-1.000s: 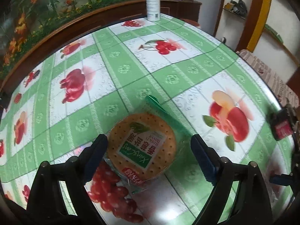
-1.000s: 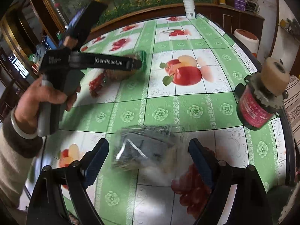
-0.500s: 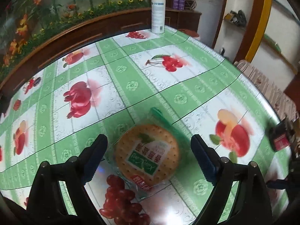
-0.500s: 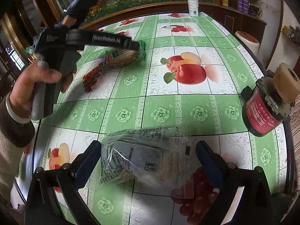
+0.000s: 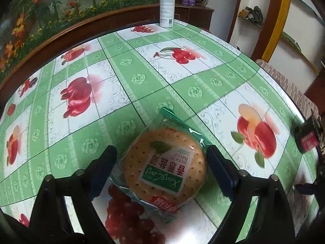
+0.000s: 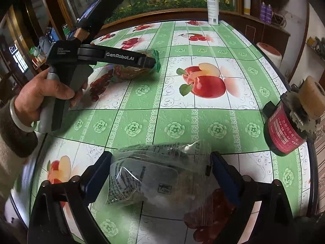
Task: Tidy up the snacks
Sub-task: 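Lift both held packs and carry them over the white box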
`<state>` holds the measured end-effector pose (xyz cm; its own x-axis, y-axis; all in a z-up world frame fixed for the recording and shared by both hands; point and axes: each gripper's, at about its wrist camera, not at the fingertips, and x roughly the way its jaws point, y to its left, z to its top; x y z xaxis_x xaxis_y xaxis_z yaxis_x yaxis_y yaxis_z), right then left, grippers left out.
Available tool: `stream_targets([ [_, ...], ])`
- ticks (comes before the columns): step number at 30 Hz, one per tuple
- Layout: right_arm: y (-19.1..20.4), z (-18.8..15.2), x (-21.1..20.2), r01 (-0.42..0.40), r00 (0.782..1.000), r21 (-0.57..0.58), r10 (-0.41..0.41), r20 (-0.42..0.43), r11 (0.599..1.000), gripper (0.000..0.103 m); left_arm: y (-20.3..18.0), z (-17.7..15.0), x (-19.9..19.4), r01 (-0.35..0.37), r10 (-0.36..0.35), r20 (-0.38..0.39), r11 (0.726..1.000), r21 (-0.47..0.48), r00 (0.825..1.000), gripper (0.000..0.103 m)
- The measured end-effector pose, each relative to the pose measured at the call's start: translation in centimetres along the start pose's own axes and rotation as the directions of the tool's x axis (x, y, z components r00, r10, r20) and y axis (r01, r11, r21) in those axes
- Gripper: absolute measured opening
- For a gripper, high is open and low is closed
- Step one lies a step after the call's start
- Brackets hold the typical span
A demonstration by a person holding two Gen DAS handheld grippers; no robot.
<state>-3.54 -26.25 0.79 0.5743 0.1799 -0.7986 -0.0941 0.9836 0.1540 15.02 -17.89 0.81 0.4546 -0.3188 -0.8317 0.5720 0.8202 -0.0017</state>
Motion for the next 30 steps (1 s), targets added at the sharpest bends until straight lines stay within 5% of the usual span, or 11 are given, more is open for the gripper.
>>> stream_targets([
  [6, 0.3, -0.1, -0.2, -0.008, 1.000, -0.004, 0.008, 0.012, 1.000, 0.078, -0.6, -1.6, -1.7, -0.029, 0.029, -0.006, 1.000, -0.004, 1.000, 0.077],
  [16, 1.9, -0.4, -1.3, -0.046, 0.998, -0.001, 0.046, 0.049, 0.999, 0.077, 1.3, -6.2, -6.7, -0.039, 0.042, 0.011, 0.982, -0.182, 0.999, 0.077],
  [30, 9.2, 0.5, -3.3, -0.118, 0.987, -0.131, 0.131, 0.094, 0.984, 0.077, 4.2, -14.9, -18.9, -0.119, 0.176, 0.134, 0.928, -0.352, 0.975, 0.077],
])
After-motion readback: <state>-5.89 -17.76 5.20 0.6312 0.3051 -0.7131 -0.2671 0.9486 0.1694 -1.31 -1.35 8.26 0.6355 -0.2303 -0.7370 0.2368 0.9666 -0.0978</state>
